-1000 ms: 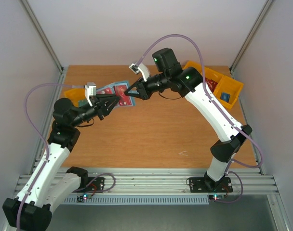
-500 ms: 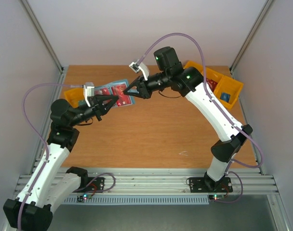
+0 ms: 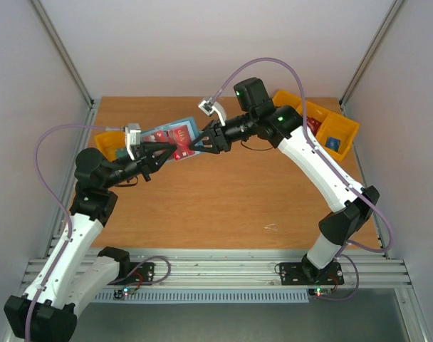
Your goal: Take the credit cards out of the card holder
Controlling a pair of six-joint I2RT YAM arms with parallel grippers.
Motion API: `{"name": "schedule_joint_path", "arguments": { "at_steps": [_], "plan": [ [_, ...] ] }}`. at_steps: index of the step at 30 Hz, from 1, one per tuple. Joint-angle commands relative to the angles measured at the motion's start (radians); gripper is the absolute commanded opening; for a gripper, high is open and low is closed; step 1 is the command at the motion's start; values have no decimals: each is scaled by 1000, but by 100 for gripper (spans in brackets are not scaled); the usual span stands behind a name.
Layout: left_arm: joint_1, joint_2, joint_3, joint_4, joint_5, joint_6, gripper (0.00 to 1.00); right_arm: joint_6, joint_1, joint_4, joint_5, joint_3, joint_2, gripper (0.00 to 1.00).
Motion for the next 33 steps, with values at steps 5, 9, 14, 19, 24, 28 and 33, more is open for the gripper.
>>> {"name": "schedule_joint_path", "arguments": {
  "at_steps": [5,9,14,19,24,28,33],
  "plan": [
    [6,-19,-10,49,11,-4,0,-21,-15,-12,-74,-16,-55,19],
    [4,-20,-11,46,13,-3,0,-20,-17,-18,-81,-13,-55,3],
    [4,-25,-15,38,12,-3,11,-21,-17,-17,-89,-13,-59,1],
    [5,-29,-17,36,6,-3,12,-25,-18,-16,-90,-13,-68,1],
    [4,-35,-19,31,1,-4,12,-26,-21,-17,-93,-14,-71,1],
    [5,-38,-23,32,-2,-2,7,-26,-24,-20,-94,-11,-72,1],
    [5,-33,-22,35,0,-2,0,-28,-26,-21,-96,-10,-72,1]
  ]
}}
